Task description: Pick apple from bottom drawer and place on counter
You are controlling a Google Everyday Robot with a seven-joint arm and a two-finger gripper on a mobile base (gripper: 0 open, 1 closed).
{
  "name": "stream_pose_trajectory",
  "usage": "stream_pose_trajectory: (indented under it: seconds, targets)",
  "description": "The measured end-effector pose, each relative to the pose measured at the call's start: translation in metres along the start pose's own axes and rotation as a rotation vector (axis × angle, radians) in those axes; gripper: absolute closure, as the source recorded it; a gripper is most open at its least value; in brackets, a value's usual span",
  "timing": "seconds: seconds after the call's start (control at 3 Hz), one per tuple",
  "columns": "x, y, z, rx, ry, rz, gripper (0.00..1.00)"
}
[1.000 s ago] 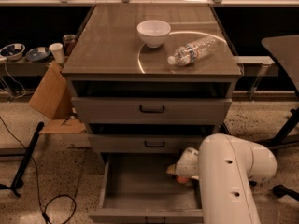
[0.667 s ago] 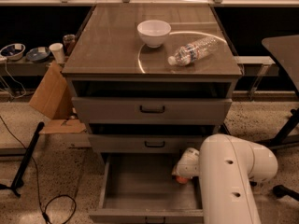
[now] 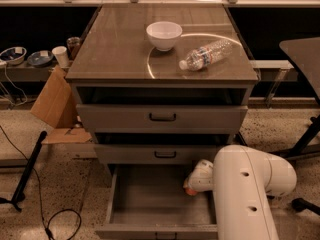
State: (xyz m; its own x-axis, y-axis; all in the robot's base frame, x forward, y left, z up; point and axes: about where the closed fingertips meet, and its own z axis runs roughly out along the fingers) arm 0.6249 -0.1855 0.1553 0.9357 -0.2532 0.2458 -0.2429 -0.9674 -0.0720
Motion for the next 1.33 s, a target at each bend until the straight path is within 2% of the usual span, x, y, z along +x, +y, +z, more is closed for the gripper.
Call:
stream_pose_trajectory:
  seconds: [0.67,1.0,1.33]
  targets:
    - [-0.006,-0.005,0.011,0.0,-0.022,-0.032,0.02]
    - [-0.01,-0.009,0.023,0.01,-0.045,-0.067,1.0]
    - [-0.01,-0.004,0.022,0.02,-0.043,-0.058,1.0]
